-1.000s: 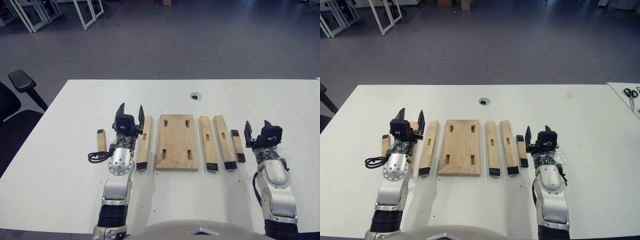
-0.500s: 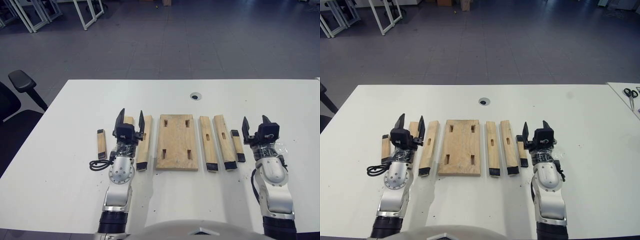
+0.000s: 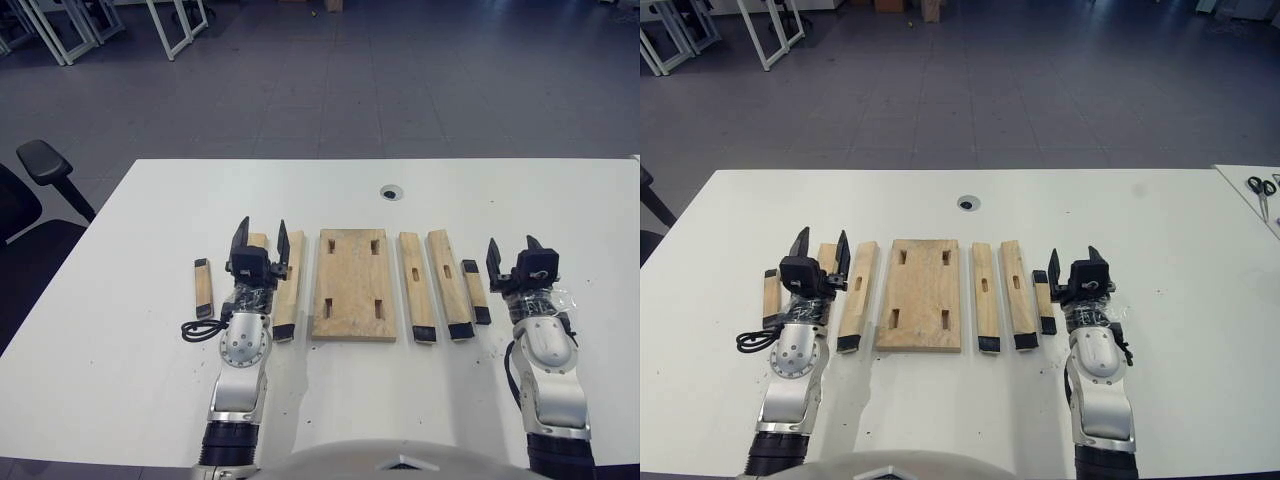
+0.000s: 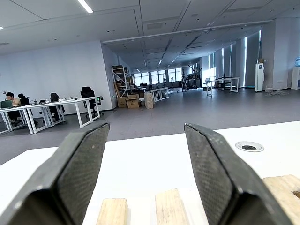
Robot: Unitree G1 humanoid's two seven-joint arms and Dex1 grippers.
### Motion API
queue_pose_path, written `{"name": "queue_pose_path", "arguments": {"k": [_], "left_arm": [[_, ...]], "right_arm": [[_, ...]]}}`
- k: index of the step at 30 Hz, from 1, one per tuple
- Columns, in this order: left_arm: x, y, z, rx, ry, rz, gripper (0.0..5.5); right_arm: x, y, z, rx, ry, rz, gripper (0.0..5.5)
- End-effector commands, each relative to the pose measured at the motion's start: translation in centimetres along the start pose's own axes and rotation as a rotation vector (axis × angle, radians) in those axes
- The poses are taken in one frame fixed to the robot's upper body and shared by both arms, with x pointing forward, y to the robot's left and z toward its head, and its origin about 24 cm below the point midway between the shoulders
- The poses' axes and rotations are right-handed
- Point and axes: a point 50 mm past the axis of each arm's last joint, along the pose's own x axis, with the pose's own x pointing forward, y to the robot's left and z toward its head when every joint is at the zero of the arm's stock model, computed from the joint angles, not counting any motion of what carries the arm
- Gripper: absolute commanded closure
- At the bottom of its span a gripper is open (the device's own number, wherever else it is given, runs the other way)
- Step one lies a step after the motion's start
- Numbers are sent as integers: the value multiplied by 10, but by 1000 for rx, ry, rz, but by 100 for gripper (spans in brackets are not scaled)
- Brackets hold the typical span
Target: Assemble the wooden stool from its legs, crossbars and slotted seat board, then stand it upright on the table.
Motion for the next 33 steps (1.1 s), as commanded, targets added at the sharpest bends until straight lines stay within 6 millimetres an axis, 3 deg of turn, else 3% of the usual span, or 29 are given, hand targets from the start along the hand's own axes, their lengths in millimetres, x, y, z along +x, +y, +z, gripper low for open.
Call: {"name": "queue_pose_path", "arguments": {"k": [1, 5, 8, 15, 23, 33], "left_arm": [[1, 2, -2, -4, 17, 15, 251], [1, 4, -1, 0, 20, 17, 251], [-2, 3, -2, -3, 33, 8, 251], [-1, 4, -2, 3, 40, -5, 251], [1, 5, -3, 1, 40, -5, 251], [4, 5, -3, -5, 36, 0, 251]], "right_arm": [[-4, -4, -8, 9, 45, -21, 257], [-9, -3, -19, 38, 125, 9, 257], [-27, 4, -37, 58, 258, 88, 257], [-38, 16, -43, 87, 334, 174, 257], [-43, 9, -59, 270, 459, 53, 257], [-48, 9, -70, 169, 540, 71, 422]]}}
